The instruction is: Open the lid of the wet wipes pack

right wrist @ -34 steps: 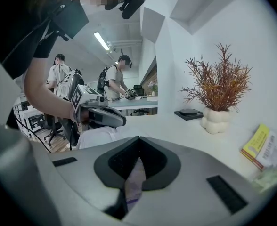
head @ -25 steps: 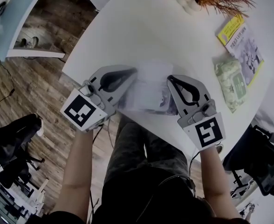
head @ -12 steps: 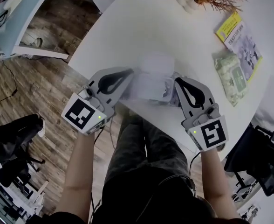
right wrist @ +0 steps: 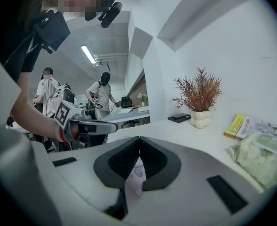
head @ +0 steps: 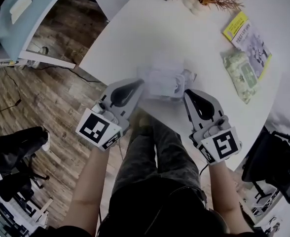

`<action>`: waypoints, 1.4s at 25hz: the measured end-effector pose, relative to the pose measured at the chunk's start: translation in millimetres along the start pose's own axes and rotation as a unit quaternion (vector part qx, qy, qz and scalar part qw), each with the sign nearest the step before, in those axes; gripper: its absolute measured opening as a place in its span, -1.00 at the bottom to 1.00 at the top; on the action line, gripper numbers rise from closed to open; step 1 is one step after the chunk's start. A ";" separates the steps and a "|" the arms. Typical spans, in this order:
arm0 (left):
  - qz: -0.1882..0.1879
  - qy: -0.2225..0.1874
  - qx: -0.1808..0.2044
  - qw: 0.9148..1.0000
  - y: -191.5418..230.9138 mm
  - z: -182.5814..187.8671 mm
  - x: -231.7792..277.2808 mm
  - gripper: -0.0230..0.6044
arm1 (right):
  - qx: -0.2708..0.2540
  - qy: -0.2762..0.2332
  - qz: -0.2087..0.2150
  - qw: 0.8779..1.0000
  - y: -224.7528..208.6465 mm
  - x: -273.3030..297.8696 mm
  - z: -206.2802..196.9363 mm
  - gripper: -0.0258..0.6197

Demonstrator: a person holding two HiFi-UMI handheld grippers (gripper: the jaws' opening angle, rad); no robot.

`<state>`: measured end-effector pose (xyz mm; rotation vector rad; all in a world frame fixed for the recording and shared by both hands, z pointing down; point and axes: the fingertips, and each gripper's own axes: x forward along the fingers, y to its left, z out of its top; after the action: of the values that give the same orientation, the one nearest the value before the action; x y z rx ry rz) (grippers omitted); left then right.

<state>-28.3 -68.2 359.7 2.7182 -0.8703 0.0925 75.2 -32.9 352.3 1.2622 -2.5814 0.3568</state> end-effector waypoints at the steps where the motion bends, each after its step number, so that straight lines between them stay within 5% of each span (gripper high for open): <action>1: 0.002 -0.002 -0.002 1.000 -3.7 -0.6 -1.4 -0.89 | 0.001 -0.002 0.000 1.000 4.2 -2.5 -0.1 -0.86; 21: -0.037 -0.034 -0.012 0.999 -85.7 22.6 -44.8 -0.89 | -0.007 -0.046 0.013 0.999 78.5 -52.8 31.3 -0.86; 35: -0.006 -0.056 -0.043 0.998 -116.5 36.6 -59.2 -0.89 | -0.023 -0.046 0.059 0.997 100.1 -75.7 46.6 -0.86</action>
<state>-10.3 44.9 287.0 2.6696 -0.8661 -0.0973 35.5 67.4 273.1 1.1395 -2.7326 0.2665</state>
